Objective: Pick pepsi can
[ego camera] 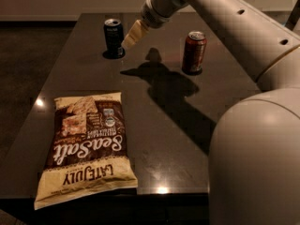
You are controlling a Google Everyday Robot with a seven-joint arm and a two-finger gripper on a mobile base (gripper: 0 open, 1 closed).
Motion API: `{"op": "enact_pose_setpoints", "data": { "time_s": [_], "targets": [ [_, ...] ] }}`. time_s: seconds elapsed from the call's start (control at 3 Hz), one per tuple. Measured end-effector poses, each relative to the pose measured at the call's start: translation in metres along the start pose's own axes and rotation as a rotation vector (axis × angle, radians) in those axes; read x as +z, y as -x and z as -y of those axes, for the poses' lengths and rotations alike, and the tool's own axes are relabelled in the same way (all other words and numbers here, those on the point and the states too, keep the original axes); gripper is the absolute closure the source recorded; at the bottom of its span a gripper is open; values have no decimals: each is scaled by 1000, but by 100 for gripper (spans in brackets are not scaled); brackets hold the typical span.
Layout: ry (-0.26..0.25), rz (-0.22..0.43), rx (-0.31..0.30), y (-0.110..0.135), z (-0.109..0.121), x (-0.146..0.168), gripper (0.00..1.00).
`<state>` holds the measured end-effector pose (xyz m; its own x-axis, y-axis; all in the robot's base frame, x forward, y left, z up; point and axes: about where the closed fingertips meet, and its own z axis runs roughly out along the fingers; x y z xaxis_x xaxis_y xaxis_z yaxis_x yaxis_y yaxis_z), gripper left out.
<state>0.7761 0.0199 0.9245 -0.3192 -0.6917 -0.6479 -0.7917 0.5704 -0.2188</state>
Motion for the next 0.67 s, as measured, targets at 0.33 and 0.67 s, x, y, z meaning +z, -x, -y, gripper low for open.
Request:
{"op": "enact_pose_setpoints", "data": {
  "time_s": [0.33,0.67],
  "targets": [
    [6,23,0,14,-10,16,0],
    [5,38,-5,28,-17,33,0]
  ]
}}
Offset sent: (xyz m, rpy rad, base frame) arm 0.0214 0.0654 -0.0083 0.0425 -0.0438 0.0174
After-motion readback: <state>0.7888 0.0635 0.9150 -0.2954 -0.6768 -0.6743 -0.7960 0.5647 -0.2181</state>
